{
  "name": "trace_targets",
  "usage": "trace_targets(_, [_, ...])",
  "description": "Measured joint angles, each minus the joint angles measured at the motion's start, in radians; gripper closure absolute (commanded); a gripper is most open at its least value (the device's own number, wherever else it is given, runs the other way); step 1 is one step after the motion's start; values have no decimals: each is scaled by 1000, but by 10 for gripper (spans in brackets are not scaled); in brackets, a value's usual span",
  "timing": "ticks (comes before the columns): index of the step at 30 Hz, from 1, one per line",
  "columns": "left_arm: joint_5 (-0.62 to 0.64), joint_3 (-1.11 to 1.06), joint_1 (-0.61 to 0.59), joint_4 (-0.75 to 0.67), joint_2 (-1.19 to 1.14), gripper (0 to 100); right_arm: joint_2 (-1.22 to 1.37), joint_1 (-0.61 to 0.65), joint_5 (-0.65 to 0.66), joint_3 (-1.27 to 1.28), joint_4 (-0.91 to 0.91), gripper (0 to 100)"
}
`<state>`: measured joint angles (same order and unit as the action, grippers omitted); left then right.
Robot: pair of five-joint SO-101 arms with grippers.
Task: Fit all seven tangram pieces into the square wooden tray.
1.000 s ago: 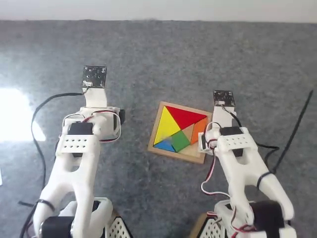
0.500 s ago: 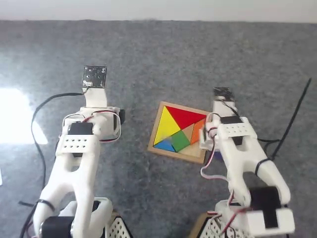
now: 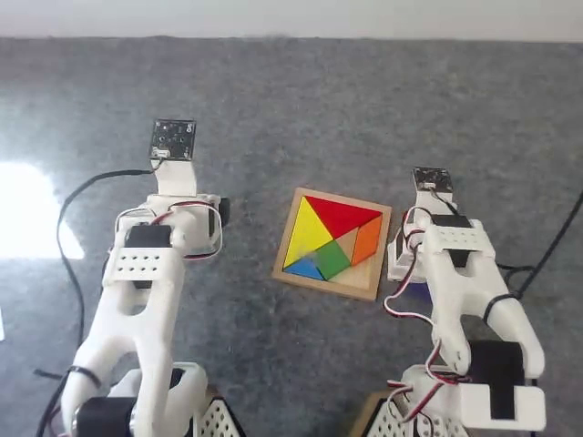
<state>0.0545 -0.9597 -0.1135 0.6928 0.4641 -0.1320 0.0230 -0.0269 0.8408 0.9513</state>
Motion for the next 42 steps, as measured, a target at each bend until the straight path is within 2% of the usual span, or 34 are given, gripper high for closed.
trace_targets(3, [0, 0, 0, 0, 0, 791, 0, 0, 74, 0, 3, 805])
trace_targets(6, [0, -9, 0, -3, 0, 791, 0, 0, 120, 2, 8, 915])
trace_targets(8, [0, -15, 18, -6, 0, 791, 0, -3, 129, 2, 11, 951])
trace_targets(19, [0, -15, 55, -6, 0, 792, 3, -32, 140, -11, 9, 948])
trace_targets(28, [0, -15, 55, -6, 0, 792, 5, -31, 210, -63, 75, 945])
trace_targets(30, [0, -15, 55, -6, 0, 792, 5, -31, 235, -64, 75, 929])
trace_targets(36, [-18, -15, 55, -6, 0, 792, -11, -64, 322, -64, 77, 790])
trace_targets(42, [-26, -15, 55, -6, 0, 792, -299, -77, 397, -64, 152, 734])
